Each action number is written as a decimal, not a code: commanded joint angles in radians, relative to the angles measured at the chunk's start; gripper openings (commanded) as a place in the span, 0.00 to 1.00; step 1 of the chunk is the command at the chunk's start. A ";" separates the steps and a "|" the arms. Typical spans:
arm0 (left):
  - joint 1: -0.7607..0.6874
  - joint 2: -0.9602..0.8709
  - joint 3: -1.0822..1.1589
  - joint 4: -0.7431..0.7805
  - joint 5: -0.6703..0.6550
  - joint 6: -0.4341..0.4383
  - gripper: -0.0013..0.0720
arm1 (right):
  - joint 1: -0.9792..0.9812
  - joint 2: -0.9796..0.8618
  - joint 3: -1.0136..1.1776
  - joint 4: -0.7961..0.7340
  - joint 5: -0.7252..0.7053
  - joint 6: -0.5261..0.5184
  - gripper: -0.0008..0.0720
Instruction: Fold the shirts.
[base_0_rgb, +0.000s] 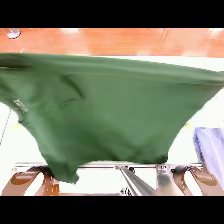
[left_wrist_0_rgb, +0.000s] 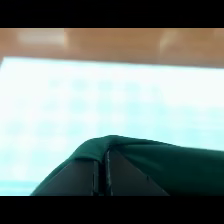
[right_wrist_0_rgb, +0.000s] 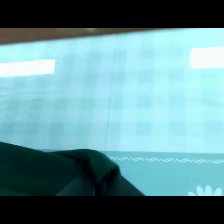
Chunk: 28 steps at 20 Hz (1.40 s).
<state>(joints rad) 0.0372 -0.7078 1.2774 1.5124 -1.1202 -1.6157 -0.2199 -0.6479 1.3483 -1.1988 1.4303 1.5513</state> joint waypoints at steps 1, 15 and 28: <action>-0.003 -0.153 -0.129 -0.066 0.175 -0.048 0.04 | 0.002 -0.127 -0.188 0.016 -0.193 -0.035 0.05; 0.006 -0.853 0.068 -0.311 0.550 -0.181 0.04 | 0.060 -1.049 0.129 0.258 -0.528 -0.122 0.05; 0.089 -0.872 0.047 -0.334 -0.027 0.127 0.04 | 0.043 -1.044 0.110 0.198 -0.105 -0.200 0.05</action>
<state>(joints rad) 0.1188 -1.5772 1.3453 1.1637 -1.0309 -1.5684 -0.1944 -1.6962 1.4750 -0.9482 1.2076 1.3754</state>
